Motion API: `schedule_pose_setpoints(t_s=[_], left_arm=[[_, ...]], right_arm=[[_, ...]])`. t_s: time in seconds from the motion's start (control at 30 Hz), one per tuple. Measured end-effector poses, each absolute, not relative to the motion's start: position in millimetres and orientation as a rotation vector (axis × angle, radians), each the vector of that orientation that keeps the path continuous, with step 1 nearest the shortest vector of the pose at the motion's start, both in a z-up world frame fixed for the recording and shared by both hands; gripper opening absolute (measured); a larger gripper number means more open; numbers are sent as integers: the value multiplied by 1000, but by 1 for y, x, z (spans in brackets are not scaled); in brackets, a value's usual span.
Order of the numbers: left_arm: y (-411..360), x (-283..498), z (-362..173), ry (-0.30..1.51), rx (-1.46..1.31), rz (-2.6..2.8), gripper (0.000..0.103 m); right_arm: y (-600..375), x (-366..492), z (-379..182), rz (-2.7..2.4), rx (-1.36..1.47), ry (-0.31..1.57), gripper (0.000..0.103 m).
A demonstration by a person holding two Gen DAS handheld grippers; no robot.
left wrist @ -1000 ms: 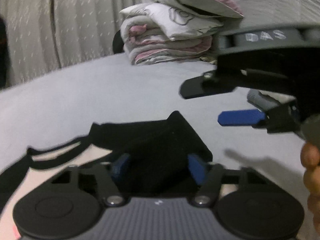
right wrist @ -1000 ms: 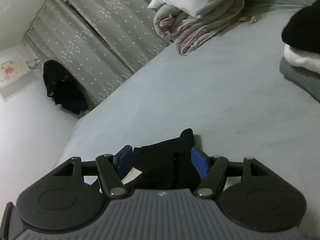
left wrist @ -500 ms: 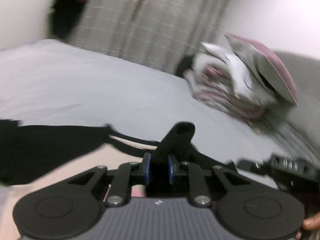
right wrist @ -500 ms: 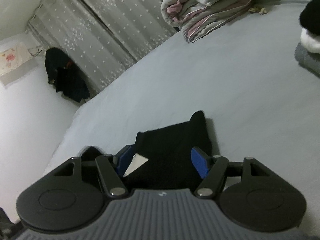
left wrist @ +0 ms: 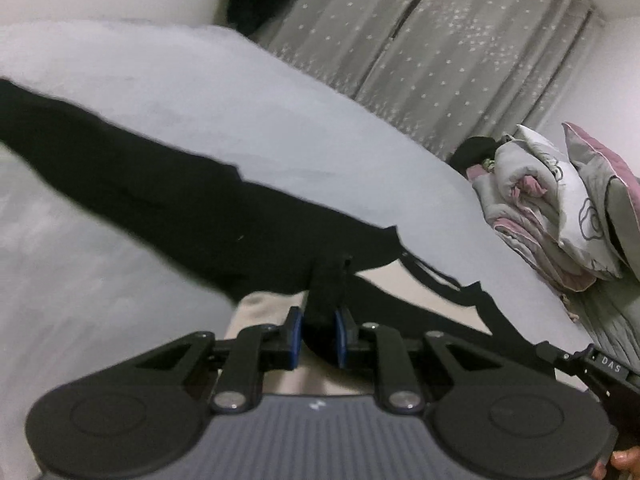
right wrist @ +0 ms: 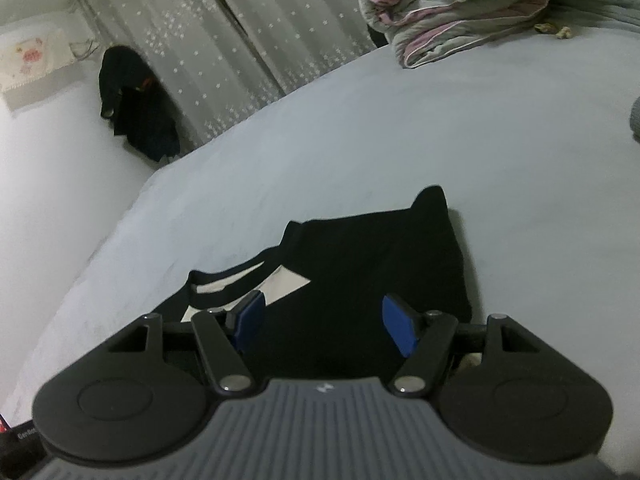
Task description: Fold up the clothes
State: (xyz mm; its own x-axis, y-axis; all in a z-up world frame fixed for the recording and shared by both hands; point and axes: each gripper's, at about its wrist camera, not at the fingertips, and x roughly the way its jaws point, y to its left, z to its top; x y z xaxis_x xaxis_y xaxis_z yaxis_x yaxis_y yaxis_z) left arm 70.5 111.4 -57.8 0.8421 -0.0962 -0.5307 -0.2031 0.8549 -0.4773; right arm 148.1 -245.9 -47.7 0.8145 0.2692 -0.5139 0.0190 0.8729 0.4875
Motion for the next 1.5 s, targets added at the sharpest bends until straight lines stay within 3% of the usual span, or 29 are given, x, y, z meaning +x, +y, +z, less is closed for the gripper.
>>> schedule_pose_setpoints(t_s=[0.13, 0.2, 0.3, 0.47, 0.57, 0.63, 0.67, 0.97, 1.13, 1.27, 1.5], left_arm=[[125, 67, -58, 559, -583, 31, 27], [134, 67, -57, 543, -622, 10, 43], [149, 70, -56, 530, -704, -27, 46], [136, 94, -50, 565, -605, -1, 46], [125, 109, -48, 585, -532, 18, 43], [118, 117, -46, 591, -484, 28, 23], [114, 120, -45, 596, -459, 28, 0], [113, 124, 7, 419, -356, 88, 1], [120, 136, 30, 385, -328, 124, 1], [124, 144, 35, 400, -309, 164, 1], [128, 154, 18, 469, -345, 205, 1]], right_arm=[[-245, 149, -49, 132, 487, 610, 69], [-248, 148, -49, 124, 496, 602, 69], [-254, 147, -49, 115, 518, 591, 69], [-258, 146, -48, 110, 525, 584, 69], [-263, 143, -45, 94, 534, 563, 69], [-270, 141, -43, 71, 546, 537, 69], [-274, 139, -41, 54, 552, 521, 69], [-308, 137, -49, -39, 639, 505, 69], [-305, 135, -40, 38, 545, 543, 69], [-279, 130, -31, 134, 231, 620, 75], [-214, 117, -50, 226, -333, 661, 75]])
